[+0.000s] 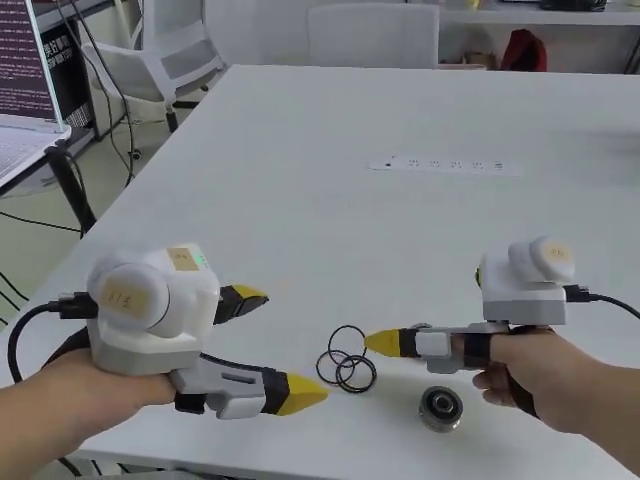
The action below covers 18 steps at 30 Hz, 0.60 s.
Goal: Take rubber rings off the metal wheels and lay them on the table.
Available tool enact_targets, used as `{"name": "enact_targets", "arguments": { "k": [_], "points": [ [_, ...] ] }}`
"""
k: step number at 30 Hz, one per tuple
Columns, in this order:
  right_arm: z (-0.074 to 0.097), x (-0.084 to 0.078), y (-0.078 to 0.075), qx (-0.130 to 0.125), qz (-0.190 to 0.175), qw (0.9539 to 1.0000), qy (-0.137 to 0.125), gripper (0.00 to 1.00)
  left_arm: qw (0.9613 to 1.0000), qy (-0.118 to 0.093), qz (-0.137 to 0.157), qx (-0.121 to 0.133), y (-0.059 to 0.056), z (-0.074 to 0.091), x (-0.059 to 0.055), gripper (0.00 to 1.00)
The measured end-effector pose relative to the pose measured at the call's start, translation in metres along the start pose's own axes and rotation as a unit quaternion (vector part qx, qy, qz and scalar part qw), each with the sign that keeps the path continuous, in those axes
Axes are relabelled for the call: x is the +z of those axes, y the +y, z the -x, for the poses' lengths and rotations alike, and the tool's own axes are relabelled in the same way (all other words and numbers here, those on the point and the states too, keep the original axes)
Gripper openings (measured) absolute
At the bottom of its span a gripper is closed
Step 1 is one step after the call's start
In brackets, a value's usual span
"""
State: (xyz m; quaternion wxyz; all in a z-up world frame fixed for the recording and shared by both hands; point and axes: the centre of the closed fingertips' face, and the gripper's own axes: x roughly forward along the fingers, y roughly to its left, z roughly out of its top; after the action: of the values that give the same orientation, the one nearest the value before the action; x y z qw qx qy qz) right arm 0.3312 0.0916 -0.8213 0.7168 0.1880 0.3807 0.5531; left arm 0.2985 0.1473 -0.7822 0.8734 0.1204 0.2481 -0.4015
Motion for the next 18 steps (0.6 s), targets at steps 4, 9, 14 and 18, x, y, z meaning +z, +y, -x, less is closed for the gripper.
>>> {"name": "enact_targets", "arguments": {
  "k": [4, 9, 14, 18],
  "points": [
    [-0.004, -0.002, 0.0, 0.002, -0.001, 1.0, 0.003, 0.0, 1.0, 0.0, 0.002, 0.002, 0.001, 0.002, -0.002, 0.77],
    [-0.008, -0.003, -0.001, 0.001, -0.002, 1.0, 0.007, 0.0, 1.0, 0.0, 0.004, 0.006, 0.002, 0.005, -0.003, 0.77],
    [-0.013, -0.005, -0.001, 0.001, -0.004, 0.9999, 0.013, 0.0, 0.9999, 0.002, 0.003, 0.01, 0.005, 0.009, -0.005, 0.77],
    [-0.016, -0.007, -0.001, 0.001, -0.004, 0.9999, 0.016, 0.0, 0.9999, 0.001, 0.003, 0.012, 0.004, 0.012, -0.005, 0.78]
  ]
}}
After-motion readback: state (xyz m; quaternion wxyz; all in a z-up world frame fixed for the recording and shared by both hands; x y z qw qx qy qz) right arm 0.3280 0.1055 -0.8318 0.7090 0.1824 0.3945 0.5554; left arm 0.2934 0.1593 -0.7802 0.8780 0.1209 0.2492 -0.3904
